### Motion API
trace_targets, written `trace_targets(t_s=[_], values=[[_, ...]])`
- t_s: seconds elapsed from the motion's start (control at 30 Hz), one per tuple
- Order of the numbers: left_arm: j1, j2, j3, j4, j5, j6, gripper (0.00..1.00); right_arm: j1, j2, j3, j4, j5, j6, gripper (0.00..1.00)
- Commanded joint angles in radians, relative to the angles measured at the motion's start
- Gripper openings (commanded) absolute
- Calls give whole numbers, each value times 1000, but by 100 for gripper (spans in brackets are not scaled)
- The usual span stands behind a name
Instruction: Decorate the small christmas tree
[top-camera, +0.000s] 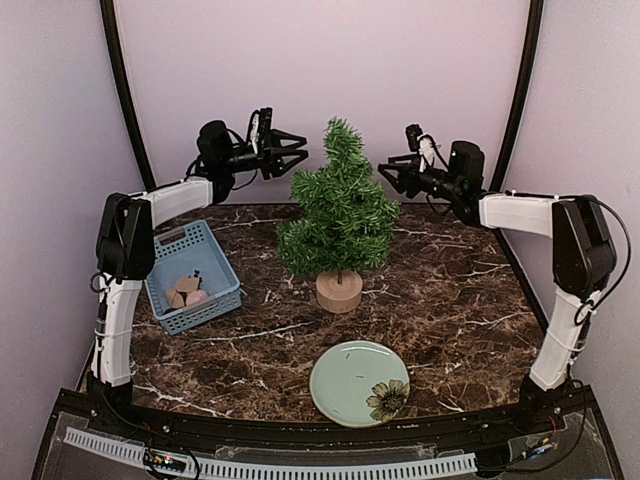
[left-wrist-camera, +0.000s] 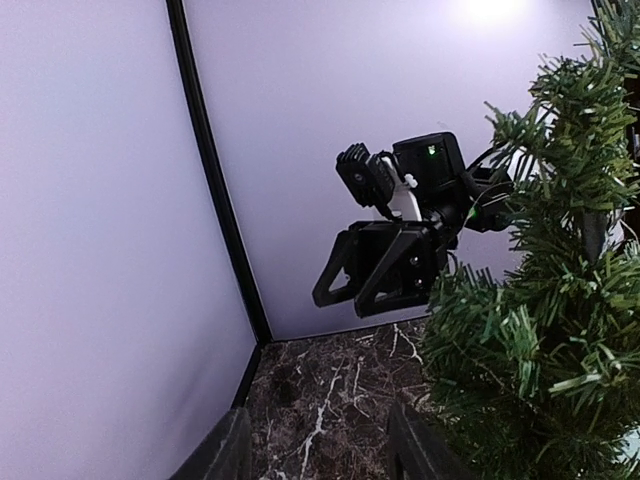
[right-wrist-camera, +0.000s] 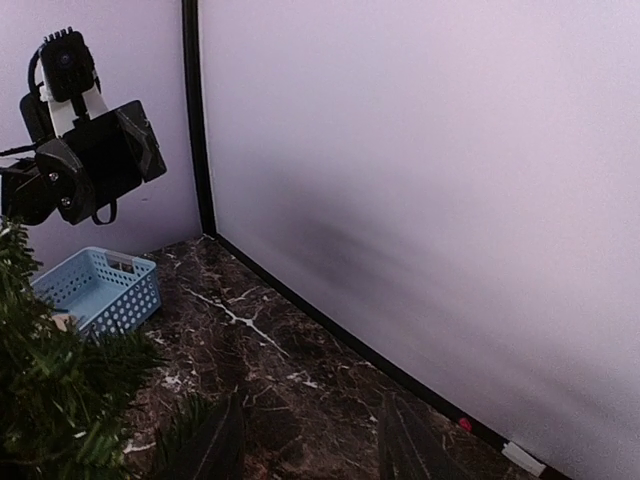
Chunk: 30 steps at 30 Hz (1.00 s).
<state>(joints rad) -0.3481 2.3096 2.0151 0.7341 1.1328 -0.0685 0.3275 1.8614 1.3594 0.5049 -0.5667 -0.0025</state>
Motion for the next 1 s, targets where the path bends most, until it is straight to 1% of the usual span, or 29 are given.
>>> trace_targets(t_s=[0.0, 0.13, 0.2, 0.23, 0.27, 0.33, 0.37, 0.4, 0.43, 0.47, 0.5, 0.6, 0.63, 0.67, 0.7, 0.73, 0.8, 0.83, 0.87, 0.9, 0.97], values=[[13, -62, -40, -11, -70, -16, 48, -32, -96, -61, 78, 66, 86, 51], [25, -101, -74, -90, -156, -4, 51, -71, -150, -109, 49, 87, 158, 53], [31, -135, -95, -150, -212, 7, 53, -86, -184, -134, 15, 99, 187, 54], [36, -147, -104, -174, -265, 9, 55, -91, -198, -141, -12, 105, 196, 54], [38, -176, -120, -229, -294, 14, 59, -95, -212, -147, -46, 109, 200, 56], [47, -222, -135, -333, -430, 15, 65, -98, -241, -165, -109, 115, 197, 59], [54, -239, -142, -368, -463, 12, 68, -97, -258, -184, -128, 123, 202, 60], [59, -273, -161, -435, -495, 2, 73, -97, -277, -207, -136, 125, 208, 62], [66, -309, -169, -470, -566, -4, 75, -97, -298, -233, -144, 125, 213, 65], [68, -328, -190, -541, -641, -17, 77, -97, -317, -256, -153, 128, 222, 68], [73, -365, -204, -573, -672, -22, 78, -97, -337, -279, -163, 130, 230, 71], [86, -448, -301, -699, -825, -68, 84, -97, -392, -339, -215, 130, 249, 80], [90, -493, -323, -750, -852, -92, 85, -97, -408, -361, -231, 133, 254, 83], [95, -514, -374, -770, -902, -103, 85, -97, -427, -386, -241, 134, 256, 88], [98, -557, -434, -804, -925, -128, 86, -97, -444, -408, -254, 133, 258, 91], [102, -580, -462, -822, -970, -141, 87, -97, -460, -426, -270, 134, 259, 93], [104, -635, -541, -877, -1027, -172, 90, -96, -488, -453, -309, 134, 257, 95], [104, -664, -582, -932, -1058, -210, 91, -97, -502, -462, -341, 142, 257, 95], [105, -673, -593, -971, -1131, -227, 91, -96, -522, -473, -361, 152, 260, 96], [105, -687, -608, -1056, -1166, -246, 91, -96, -536, -484, -378, 154, 263, 96], [105, -709, -644, -1171, -1249, -275, 91, -93, -565, -504, -412, 163, 265, 96]])
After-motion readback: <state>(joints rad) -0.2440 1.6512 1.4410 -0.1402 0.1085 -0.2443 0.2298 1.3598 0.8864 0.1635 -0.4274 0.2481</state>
